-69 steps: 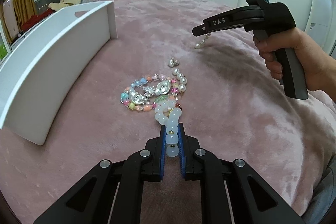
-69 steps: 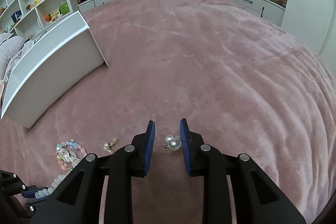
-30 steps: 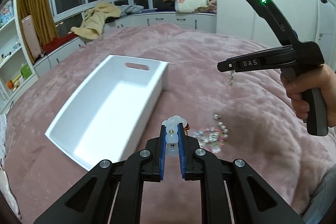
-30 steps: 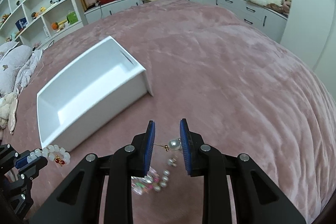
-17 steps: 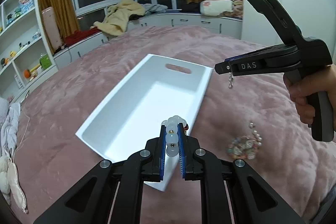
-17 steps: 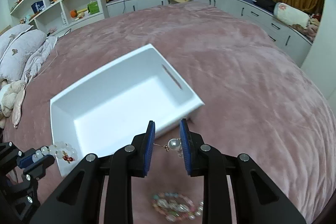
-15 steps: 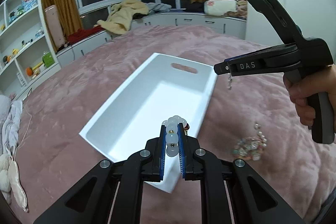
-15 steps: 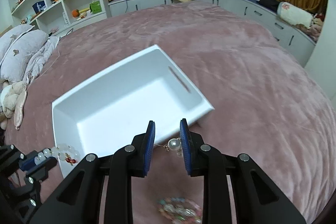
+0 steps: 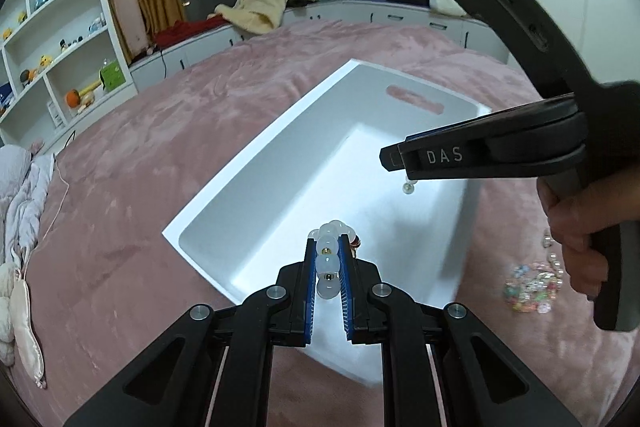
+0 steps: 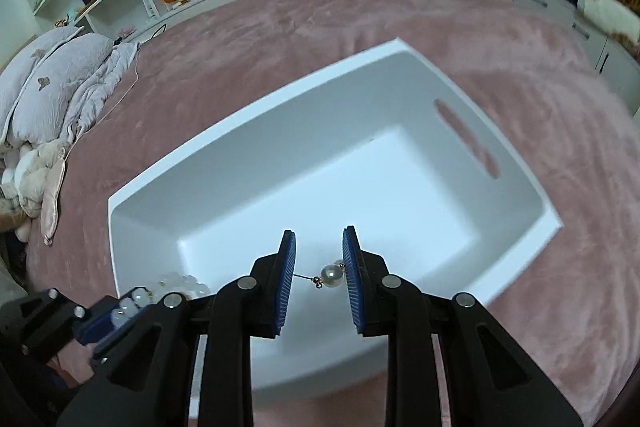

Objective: Organize jewelry
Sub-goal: 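Carry the white bracelet in the left gripper and the pearl earring in the right gripper into the white bin, then open both grippers over the bin and withdraw toward the jewelry pile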

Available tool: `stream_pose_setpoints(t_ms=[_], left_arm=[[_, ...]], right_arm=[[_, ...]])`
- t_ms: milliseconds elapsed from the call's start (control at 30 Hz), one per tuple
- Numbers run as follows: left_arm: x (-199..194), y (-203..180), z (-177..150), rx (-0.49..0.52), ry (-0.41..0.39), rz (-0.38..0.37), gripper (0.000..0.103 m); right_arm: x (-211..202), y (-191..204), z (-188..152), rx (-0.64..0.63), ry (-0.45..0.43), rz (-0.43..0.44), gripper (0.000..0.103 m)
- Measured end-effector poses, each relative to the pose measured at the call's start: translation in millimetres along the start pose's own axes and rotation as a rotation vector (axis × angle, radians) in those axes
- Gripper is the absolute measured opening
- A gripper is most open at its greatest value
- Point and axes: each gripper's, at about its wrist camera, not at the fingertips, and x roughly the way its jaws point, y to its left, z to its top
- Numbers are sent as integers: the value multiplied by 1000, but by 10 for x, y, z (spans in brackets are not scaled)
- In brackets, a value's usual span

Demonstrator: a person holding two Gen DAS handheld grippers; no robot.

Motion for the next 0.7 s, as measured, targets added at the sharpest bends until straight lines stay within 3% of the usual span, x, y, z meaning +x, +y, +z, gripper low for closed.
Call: stream_pose_setpoints(t_ms=[333,400,467,567,633,700], left_arm=[[567,56,48,-22,97,24,19],[569,44,50,-25,86,42,44],[556,62,55,-39,72,41,47],[553,86,73,-50,79,29,47],[518,82,86,-42,75,28,47],[446,61,92,-35,63,25,57]], right_arm=[[400,26,4,10,106,6,25],[415,40,9,7,116,13,26],[428,17,20,14,119,16,27],[430,28,21,11,112,38,47],[377,35,28,24,90,82,71],[249,13,53,51,40,118,81]])
